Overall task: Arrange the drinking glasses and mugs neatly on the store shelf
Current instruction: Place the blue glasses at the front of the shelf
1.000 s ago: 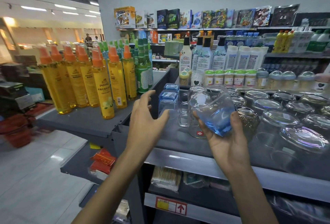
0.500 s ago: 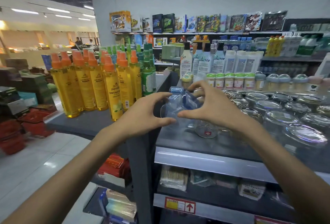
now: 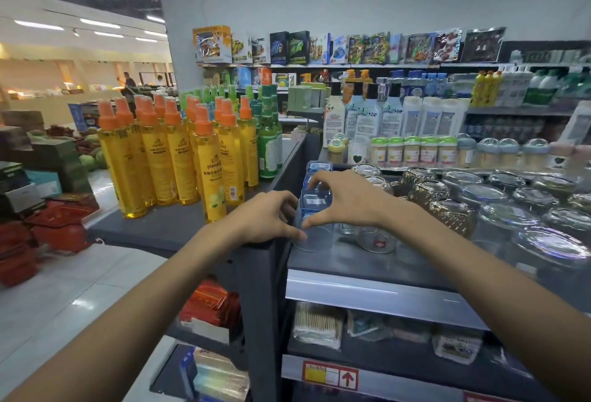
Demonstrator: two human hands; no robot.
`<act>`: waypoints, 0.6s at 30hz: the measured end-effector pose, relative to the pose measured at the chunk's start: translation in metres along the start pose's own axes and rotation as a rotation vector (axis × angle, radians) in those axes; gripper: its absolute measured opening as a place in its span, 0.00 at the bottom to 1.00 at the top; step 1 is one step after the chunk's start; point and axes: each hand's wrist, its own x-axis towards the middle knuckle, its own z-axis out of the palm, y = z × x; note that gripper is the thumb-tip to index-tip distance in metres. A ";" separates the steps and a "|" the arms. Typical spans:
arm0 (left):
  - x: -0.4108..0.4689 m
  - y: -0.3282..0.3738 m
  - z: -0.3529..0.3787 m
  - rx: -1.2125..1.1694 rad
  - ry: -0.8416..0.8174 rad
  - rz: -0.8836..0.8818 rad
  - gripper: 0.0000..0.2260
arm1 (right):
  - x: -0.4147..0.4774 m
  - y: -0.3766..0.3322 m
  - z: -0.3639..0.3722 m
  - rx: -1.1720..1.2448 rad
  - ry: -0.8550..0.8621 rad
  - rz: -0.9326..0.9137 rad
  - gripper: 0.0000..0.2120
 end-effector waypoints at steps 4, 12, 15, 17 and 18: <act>0.005 -0.004 0.004 0.030 -0.029 0.005 0.31 | 0.001 0.003 0.008 -0.020 0.044 -0.001 0.35; -0.001 0.006 0.006 0.028 -0.021 -0.026 0.31 | -0.016 0.005 0.016 -0.020 0.092 0.027 0.35; -0.015 0.015 0.006 0.002 0.092 -0.038 0.33 | -0.039 0.007 0.010 -0.063 0.238 0.022 0.27; -0.027 0.026 0.010 -0.011 0.238 -0.021 0.33 | -0.062 0.008 0.015 -0.084 0.381 0.010 0.21; -0.032 0.033 0.014 0.011 0.314 -0.009 0.33 | -0.073 0.008 0.022 -0.082 0.440 -0.004 0.17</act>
